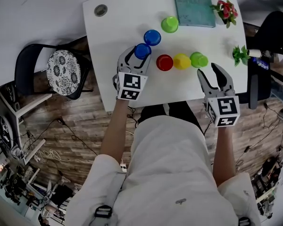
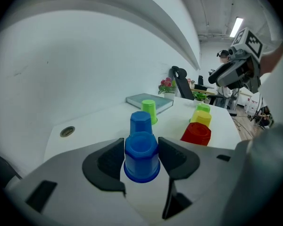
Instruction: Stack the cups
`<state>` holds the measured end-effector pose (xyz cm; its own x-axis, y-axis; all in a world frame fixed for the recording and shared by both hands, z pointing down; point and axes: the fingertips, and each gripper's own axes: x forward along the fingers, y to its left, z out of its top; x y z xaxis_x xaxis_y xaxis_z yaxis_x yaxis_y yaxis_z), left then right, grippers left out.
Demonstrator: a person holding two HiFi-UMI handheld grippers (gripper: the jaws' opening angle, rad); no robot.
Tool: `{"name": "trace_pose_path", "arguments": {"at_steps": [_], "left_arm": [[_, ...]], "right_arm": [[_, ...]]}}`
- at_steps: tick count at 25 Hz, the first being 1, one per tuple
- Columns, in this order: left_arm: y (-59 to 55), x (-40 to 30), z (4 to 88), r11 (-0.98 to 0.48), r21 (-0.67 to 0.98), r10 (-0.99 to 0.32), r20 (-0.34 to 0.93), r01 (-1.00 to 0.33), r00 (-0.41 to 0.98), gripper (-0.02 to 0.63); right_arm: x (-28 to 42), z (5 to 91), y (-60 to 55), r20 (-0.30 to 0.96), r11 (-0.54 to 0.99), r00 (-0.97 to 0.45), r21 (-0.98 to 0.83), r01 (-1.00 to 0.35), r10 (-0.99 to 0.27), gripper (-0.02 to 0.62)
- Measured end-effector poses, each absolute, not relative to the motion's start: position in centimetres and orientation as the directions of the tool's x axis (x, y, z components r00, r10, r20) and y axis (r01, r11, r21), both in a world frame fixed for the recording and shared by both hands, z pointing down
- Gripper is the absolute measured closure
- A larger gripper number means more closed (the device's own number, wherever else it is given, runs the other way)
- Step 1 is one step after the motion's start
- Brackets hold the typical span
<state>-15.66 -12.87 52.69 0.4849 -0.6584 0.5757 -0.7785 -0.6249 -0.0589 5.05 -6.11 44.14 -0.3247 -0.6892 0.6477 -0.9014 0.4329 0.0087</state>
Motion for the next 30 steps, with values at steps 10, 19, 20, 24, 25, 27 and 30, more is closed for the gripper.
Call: {"name": "trace_pose_path", "arguments": {"at_steps": [10,19,20,24,25,27,30], "left_arm": [[-12.7,-16.5,51.9,-0.667,-0.041,-0.633,0.559,-0.744,0.536,0.377],[-12.0,-16.4,48.2,-0.696,-0.072,-0.623,0.555,-0.714,0.551,0.379],[-12.0,-16.2,47.7,-0.702,-0.077,-0.621,0.553,-0.708,0.555,0.379],[-12.0,-14.2,45.1,-0.731,-0.088,-0.615,0.516,-0.677,0.597,0.379],[-12.0,-13.6,44.5,-0.738,-0.091,-0.611,0.509,-0.668,0.606,0.379],[-11.9,-12.4,43.4,-0.752,-0.09,-0.603,0.497,-0.654,0.625,0.379],[-11.7,-10.4,42.2,-0.772,-0.081,-0.584,0.481,-0.631,0.653,0.379]], "right_arm": [[3.7,44.5,-6.9,0.644,0.396,-0.299,0.007,-0.918,-0.704,0.38],[4.0,44.0,-7.1,0.617,0.34,-0.269,-0.003,-0.94,-0.74,0.382],[4.2,43.9,-7.0,0.613,0.332,-0.265,-0.005,-0.943,-0.744,0.382],[5.1,43.5,-6.6,0.606,0.316,-0.255,-0.007,-0.949,-0.753,0.385],[5.4,43.3,-6.5,0.606,0.313,-0.252,-0.006,-0.95,-0.755,0.384],[6.0,43.1,-6.2,0.604,0.305,-0.247,-0.007,-0.952,-0.758,0.385],[7.0,42.9,-5.8,0.602,0.293,-0.24,-0.01,-0.956,-0.762,0.385]]}}
